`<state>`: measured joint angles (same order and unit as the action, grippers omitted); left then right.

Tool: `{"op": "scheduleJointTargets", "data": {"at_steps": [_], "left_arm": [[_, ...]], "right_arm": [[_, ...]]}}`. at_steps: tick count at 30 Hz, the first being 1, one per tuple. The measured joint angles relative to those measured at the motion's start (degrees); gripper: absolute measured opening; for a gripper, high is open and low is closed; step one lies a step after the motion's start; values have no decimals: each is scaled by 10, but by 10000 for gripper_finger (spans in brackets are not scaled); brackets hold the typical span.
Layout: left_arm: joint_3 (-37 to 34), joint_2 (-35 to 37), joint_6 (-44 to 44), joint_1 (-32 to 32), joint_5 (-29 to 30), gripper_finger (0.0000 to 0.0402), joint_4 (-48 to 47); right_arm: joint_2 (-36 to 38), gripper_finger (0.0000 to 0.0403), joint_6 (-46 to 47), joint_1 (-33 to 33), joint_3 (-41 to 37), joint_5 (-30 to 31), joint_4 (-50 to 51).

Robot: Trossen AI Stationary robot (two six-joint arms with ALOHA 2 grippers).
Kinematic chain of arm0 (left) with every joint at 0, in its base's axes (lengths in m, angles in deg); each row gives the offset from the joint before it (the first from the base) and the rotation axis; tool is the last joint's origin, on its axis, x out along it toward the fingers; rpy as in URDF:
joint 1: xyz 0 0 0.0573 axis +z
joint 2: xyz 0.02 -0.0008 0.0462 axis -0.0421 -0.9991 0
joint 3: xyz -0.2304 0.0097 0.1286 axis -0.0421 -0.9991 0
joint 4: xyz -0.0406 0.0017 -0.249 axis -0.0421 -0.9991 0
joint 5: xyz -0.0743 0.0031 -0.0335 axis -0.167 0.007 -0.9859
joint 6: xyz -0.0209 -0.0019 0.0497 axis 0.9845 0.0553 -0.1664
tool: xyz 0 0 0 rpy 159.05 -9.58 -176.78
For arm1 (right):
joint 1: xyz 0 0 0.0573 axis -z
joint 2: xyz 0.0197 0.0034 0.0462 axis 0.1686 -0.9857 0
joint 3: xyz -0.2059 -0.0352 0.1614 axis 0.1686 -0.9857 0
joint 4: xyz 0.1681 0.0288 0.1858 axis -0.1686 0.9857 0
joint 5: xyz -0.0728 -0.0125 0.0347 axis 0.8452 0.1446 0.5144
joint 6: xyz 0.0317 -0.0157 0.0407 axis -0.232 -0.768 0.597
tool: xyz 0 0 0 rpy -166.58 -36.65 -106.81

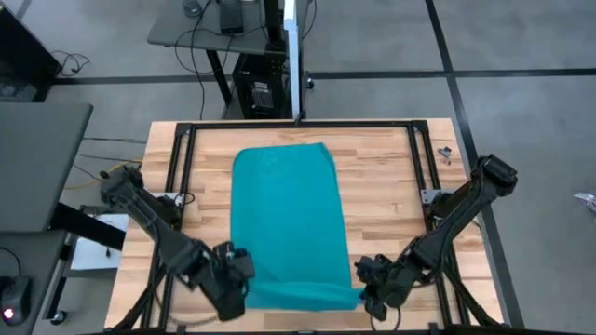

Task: Roll towel
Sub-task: Fold the blue towel

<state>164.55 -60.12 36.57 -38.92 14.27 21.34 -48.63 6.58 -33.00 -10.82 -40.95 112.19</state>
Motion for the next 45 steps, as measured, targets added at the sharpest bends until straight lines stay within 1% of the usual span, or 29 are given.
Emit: {"op": "scheduleJointTargets", "data": {"at_steps": [2, 6, 8, 12, 17, 19, 23, 31, 35, 40, 42, 45], "left_arm": [[-70, 43, -5, 18, -10, 0, 55], [-175, 122, -22, 63, -15, 0, 115], [-217, 159, -49, 89, -30, 0, 130], [-290, 214, -114, 154, -67, 0, 126], [-354, 265, -208, 239, -86, 0, 123], [-366, 278, -245, 274, -89, 0, 123], [-378, 300, -313, 337, -94, 0, 122], [-378, 306, -431, 444, -97, 0, 123], [-378, 301, -477, 509, -96, 0, 123], [-378, 290, -523, 600, -95, 0, 130], [-378, 282, -540, 633, -97, 0, 124], [-378, 260, -568, 676, -109, 0, 126]], "right_arm": [[19, 0, -10, 25, -19, -22, -28], [51, 0, -26, 85, -63, -68, -65], [64, 0, -32, 123, -86, -94, -79], [79, 0, -46, 203, -124, -142, -87], [84, 0, -76, 309, -141, -200, -92], [83, 0, -91, 350, -141, -221, -92], [83, 0, -121, 430, -141, -244, -91], [83, 0, -191, 581, -155, -271, -80], [83, 0, -236, 649, -174, -290, -78], [82, 0, -307, 734, -178, -293, -81], [72, 0, -328, 759, -178, -296, -94], [37, 0, -359, 788, -178, -326, -111]]}}
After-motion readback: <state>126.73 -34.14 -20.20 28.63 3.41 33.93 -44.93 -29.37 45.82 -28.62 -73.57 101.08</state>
